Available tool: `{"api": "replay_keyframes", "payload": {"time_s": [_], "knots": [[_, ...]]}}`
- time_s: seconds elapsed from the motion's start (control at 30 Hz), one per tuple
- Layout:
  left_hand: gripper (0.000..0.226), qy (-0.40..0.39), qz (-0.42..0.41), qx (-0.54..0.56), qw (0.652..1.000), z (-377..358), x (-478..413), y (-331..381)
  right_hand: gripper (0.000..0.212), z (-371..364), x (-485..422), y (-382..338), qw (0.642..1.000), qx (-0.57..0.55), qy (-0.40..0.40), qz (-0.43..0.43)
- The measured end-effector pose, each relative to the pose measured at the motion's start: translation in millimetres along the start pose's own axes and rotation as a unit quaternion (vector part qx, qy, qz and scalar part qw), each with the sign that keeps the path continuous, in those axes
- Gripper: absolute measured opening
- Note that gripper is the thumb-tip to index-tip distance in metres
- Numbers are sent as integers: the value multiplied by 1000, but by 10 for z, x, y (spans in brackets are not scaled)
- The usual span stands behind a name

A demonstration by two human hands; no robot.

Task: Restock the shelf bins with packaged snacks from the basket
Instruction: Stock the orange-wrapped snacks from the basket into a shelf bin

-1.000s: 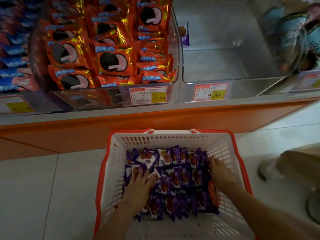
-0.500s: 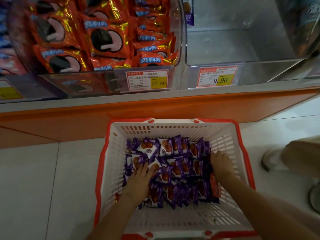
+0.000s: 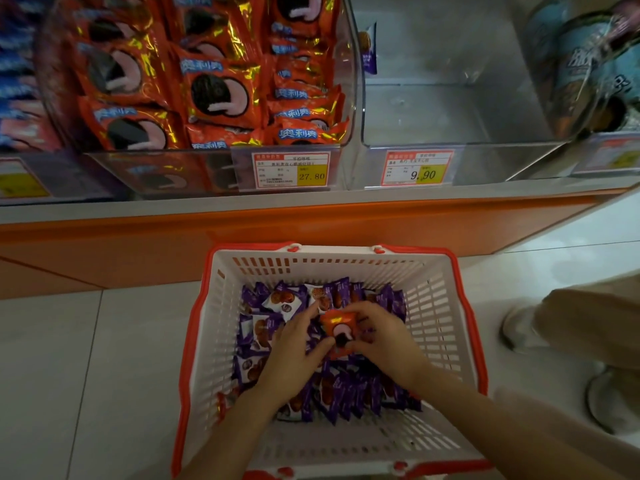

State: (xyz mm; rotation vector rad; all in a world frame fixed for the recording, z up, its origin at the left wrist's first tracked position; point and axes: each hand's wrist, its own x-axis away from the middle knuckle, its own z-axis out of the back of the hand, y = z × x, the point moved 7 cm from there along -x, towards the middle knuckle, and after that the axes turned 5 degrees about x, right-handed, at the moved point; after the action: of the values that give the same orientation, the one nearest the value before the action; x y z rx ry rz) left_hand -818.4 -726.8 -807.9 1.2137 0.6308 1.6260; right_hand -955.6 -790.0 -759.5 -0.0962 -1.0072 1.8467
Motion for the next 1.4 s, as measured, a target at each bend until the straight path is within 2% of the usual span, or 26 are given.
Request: {"api": "replay_keyframes", "payload": {"time_s": [0.07, 0.17, 0.27, 0.33, 0.4, 0.5, 0.6, 0.7, 0.83, 0.93, 1.03, 1.1, 1.17, 1.27, 1.4], "knots": [[54, -5, 17, 68, 998, 24, 28, -41, 49, -62, 63, -88, 998, -61, -12, 14], [28, 9, 19, 92, 996, 52, 98, -8, 53, -136, 98, -51, 993, -105, -51, 19], [24, 49, 2, 67, 997, 118, 140, 8, 65, -216, 89, 231, 996, 63, -54, 38], [23, 84, 14, 59, 995, 180, 151, -49, 67, -184, 99, 648, 980, 184, -32, -64], [23, 107, 33, 59, 992, 249, 164, -137, 61, -174, 178, 1037, 940, 292, -42, -174], [23, 115, 44, 40, 992, 302, 161, -289, 42, -277, 310, 1351, 900, 350, -96, -241], [23, 110, 33, 23, 993, 321, 162, -337, 36, -340, 326, 1506, 888, 359, -112, -264], [24, 101, 29, 11, 994, 300, 161, -319, 29, -330, 318, 1505, 913, 283, -85, -280], [28, 96, 37, 11, 995, 266, 172, -260, 18, -145, 340, 1310, 955, 112, 26, -275], [25, 100, 32, 16, 994, 265, 172, -160, 32, 27, 292, 1041, 965, -23, 104, -241], [25, 104, 17, 25, 994, 280, 174, -21, 48, 95, 184, 751, 955, -153, 106, -229], [24, 106, 9, 43, 993, 297, 178, 56, 52, 125, 105, 582, 947, -210, 96, -222], [27, 113, 5, 64, 991, 330, 188, 121, 48, 144, 64, 409, 927, -290, 85, -224], [33, 140, -18, 110, 984, 415, 233, 278, 33, 169, 50, 65, 874, -441, 63, -192], [26, 189, -53, 153, 969, 580, 363, 566, 29, 326, 96, -259, 872, -460, 62, -154]]}}
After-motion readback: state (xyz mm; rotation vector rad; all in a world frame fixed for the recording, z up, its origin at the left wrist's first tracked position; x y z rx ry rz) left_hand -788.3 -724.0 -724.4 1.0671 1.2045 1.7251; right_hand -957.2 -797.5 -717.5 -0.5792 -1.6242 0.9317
